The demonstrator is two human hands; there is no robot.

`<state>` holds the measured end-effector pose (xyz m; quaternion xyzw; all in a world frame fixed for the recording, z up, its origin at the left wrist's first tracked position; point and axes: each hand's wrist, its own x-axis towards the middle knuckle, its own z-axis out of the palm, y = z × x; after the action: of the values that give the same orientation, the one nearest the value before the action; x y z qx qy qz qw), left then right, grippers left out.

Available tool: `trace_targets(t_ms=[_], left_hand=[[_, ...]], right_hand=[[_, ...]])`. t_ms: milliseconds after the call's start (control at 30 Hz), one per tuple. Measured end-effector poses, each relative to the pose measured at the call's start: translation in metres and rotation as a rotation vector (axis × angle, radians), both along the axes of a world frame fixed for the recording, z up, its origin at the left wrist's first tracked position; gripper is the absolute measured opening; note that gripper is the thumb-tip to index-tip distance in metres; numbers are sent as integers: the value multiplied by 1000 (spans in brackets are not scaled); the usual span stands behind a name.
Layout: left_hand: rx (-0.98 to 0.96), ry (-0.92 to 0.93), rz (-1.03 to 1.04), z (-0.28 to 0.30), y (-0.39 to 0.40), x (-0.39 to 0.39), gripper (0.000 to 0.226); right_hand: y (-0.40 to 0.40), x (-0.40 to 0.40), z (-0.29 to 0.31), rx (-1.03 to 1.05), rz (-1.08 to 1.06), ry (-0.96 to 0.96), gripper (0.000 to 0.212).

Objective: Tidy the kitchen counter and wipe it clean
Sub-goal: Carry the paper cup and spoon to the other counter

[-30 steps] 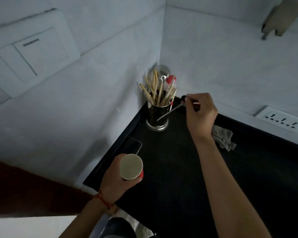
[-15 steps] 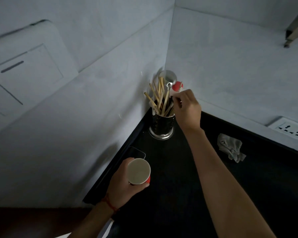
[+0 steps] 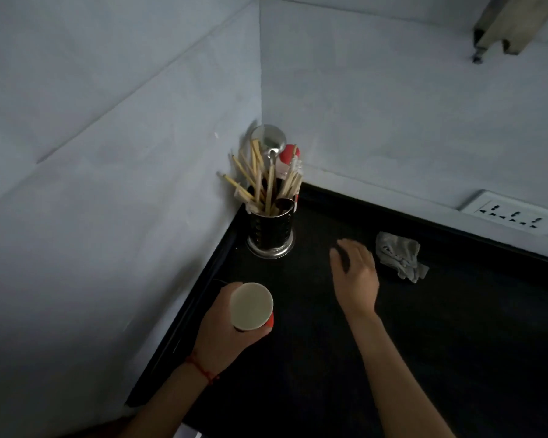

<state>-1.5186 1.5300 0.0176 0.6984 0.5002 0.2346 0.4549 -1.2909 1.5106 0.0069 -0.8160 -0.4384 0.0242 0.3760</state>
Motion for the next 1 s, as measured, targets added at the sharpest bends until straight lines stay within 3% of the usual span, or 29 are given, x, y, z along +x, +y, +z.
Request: trace_targets(t_ms=[100, 200, 633, 1000], left_hand=[[13, -10, -76, -2, 8, 26, 70], [44, -1, -131, -9, 21, 56, 73], [195, 40, -93, -43, 100, 206, 84], [151, 148, -159, -54, 130, 231, 95]], right_hand=[[-27, 17, -43, -451, -48, 85, 53], [-41, 21, -70, -567, -33, 56, 57], [-47, 22, -101, -500, -48, -83, 50], [-47, 21, -100, -486, -51, -95, 49]])
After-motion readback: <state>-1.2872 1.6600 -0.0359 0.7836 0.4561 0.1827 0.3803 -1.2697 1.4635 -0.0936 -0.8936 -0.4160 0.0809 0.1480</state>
